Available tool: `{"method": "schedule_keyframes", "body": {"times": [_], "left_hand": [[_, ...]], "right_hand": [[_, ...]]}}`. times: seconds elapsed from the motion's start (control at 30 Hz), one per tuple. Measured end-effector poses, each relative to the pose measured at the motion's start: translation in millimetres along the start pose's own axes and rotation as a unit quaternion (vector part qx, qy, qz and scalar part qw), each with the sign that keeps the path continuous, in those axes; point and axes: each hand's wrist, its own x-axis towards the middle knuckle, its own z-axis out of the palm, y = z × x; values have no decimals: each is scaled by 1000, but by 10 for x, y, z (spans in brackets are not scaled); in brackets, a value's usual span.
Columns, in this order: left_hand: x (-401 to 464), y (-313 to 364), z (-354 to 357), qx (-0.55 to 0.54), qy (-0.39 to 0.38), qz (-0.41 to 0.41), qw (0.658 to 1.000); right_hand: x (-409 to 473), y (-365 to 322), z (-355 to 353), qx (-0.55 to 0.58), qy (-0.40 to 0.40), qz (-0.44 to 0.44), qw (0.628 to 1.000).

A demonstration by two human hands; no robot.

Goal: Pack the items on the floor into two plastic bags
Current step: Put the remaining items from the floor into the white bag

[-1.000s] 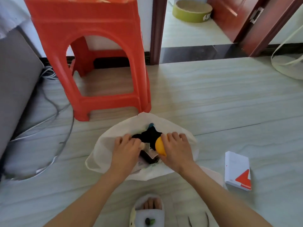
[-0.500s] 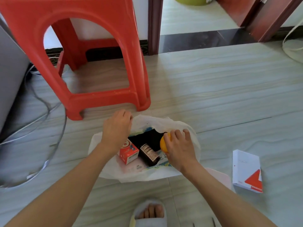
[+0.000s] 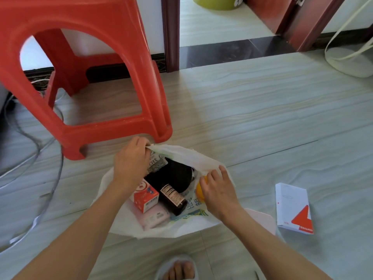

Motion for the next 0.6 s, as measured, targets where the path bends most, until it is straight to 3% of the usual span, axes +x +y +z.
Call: {"method": "schedule_keyframes", "body": {"times": [0.07,0.27,0.43,0.6], "left_hand": [[9,59,-52,-14,23,-5,1000],[-497,258,21,31,-48,94,994],[-786,684,-52,30,-29,156,987],[-1170,1386,186,-22,-91,263,960]], "right_hand": [[8,27,-21,16,14,1,1000],[-130,107,-57,79,67,25,994],[-655,354,-98,125,67,137,980],[-1521,660,46,133,20,221,966]]}}
